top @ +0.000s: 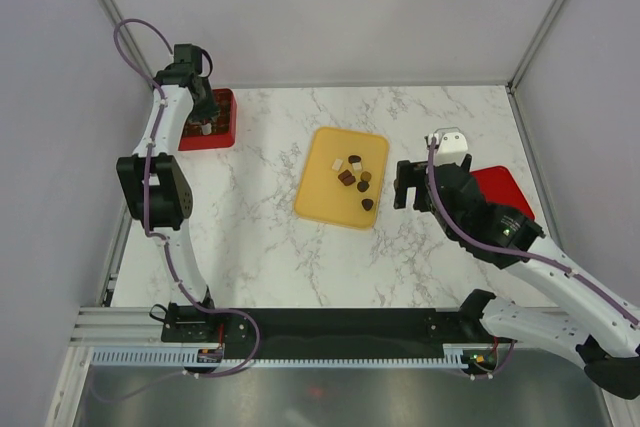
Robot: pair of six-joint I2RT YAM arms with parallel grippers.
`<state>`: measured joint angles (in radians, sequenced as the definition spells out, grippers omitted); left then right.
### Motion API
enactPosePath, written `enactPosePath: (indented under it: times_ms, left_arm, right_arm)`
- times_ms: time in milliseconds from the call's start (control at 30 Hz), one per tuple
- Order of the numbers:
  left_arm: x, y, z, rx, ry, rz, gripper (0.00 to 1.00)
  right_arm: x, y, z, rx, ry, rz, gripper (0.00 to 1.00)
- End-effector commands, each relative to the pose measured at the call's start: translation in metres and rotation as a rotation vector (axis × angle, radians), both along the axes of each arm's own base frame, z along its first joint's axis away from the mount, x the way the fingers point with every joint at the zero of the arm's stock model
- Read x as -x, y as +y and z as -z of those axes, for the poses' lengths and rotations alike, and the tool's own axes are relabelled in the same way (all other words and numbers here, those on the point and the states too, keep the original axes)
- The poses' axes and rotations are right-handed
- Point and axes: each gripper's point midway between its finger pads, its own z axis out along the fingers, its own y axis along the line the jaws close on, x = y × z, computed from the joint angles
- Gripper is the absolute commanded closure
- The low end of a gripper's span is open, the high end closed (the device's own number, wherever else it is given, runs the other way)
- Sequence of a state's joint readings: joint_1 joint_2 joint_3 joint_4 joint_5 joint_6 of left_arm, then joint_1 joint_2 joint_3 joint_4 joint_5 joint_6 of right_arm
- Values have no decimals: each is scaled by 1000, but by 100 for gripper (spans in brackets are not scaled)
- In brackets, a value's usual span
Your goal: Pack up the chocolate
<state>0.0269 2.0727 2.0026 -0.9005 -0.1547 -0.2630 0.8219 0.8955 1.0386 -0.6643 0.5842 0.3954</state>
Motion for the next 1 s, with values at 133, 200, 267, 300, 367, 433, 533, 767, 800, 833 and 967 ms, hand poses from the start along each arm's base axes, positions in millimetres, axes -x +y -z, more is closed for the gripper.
enactPosePath:
  times_ms: [133,200,267,300,367,433,533,767,800,833,967]
  left_arm:
    - [-25,10,-17,-57,-83,36,59]
    - [-26,10,-14,-57,-76,38,59]
    - [-27,10,-12,-57,-75,40,59]
    - [-27,10,-12,-58,-75,41,59]
    - [-26,11,-11,-64,-71,39,59]
    - [-27,13,-11,-71,-71,35,58]
    - [-27,14,-13,-82,-73,35,57]
    - [-26,17,-21,-100,-86,32,50]
    - [-25,19,-21,-103,-85,32,50]
    - [-25,18,-23,-105,-88,33,50]
    - [-20,12,-38,-85,-115,48,49]
  right_arm:
    - [-6,1,-19,-26,-49,16,4]
    - [-7,0,-20,-22,-53,20,4]
    - [-7,0,-19,-17,-52,22,4]
    - [-7,-1,-19,-17,-54,25,4]
    - [-7,-1,-19,-15,-53,25,4]
    - [-7,-3,-19,-13,-56,29,4]
    - [-7,-2,-19,-11,-57,29,4]
    - [-6,-4,-21,-16,-62,32,4]
    - [-6,-4,-22,-18,-64,28,4]
    - [-6,-4,-24,-21,-67,28,4]
    - [-4,-4,-27,-31,-70,26,4]
